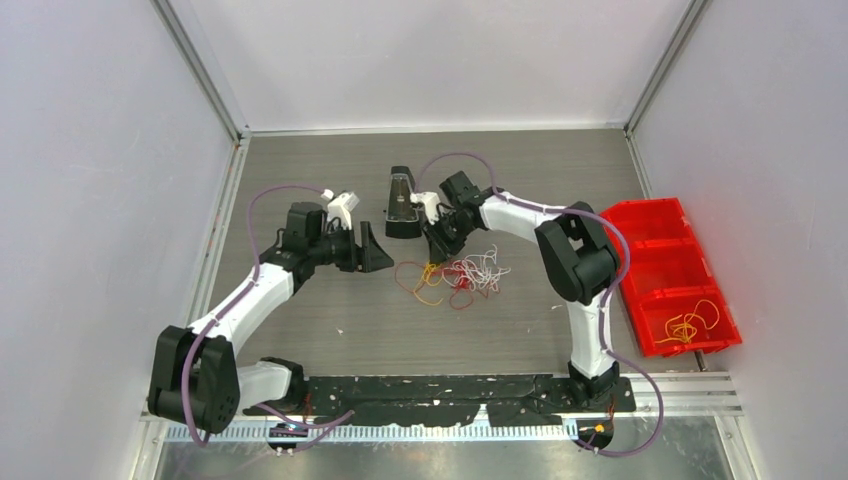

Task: Untangle the cables

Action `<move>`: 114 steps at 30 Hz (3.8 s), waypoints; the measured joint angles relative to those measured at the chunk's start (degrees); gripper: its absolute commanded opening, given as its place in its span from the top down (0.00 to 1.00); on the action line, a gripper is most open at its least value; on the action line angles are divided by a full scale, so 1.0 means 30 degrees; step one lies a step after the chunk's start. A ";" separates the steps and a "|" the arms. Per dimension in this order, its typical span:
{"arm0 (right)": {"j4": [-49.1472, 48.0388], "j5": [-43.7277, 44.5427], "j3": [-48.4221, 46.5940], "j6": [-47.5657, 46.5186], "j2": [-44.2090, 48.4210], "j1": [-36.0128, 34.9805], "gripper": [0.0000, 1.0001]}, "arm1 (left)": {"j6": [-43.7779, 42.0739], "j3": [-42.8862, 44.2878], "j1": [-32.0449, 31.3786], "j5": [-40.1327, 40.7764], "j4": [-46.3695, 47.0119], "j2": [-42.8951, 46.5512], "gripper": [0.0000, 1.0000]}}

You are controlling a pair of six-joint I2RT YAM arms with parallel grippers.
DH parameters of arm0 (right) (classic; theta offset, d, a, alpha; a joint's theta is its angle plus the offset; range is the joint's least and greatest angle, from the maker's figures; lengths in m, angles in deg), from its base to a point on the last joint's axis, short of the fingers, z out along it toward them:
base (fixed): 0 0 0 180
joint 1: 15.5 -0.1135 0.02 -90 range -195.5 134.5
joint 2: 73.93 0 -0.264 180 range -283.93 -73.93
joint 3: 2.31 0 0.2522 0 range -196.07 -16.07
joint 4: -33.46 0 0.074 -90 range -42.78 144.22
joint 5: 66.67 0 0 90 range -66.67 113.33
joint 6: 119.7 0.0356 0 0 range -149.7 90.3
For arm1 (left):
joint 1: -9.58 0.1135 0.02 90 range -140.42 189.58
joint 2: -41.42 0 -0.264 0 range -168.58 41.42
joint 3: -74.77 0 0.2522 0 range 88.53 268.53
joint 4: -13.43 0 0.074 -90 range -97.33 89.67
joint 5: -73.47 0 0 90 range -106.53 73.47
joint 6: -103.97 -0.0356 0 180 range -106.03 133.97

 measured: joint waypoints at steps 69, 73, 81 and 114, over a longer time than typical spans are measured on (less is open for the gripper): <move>0.1319 -0.9653 0.0954 0.5326 1.2976 1.1147 0.90 | -1.2203 0.1180 -0.1974 -0.0889 -0.3483 0.0459 1.00; 0.1851 -1.0040 0.0947 0.4707 1.3639 1.2284 0.94 | -1.3777 0.1180 -0.0889 -0.0495 -0.5217 0.0503 1.00; 0.5537 -1.0273 -0.0721 0.2215 1.3726 1.4324 0.95 | -1.6014 0.1209 0.0619 0.0321 -0.6885 0.0408 1.00; 1.9190 0.1486 -0.3759 -1.5650 1.6160 2.4931 0.95 | -1.5227 0.2266 -0.0801 0.1763 -0.7140 -0.0233 0.06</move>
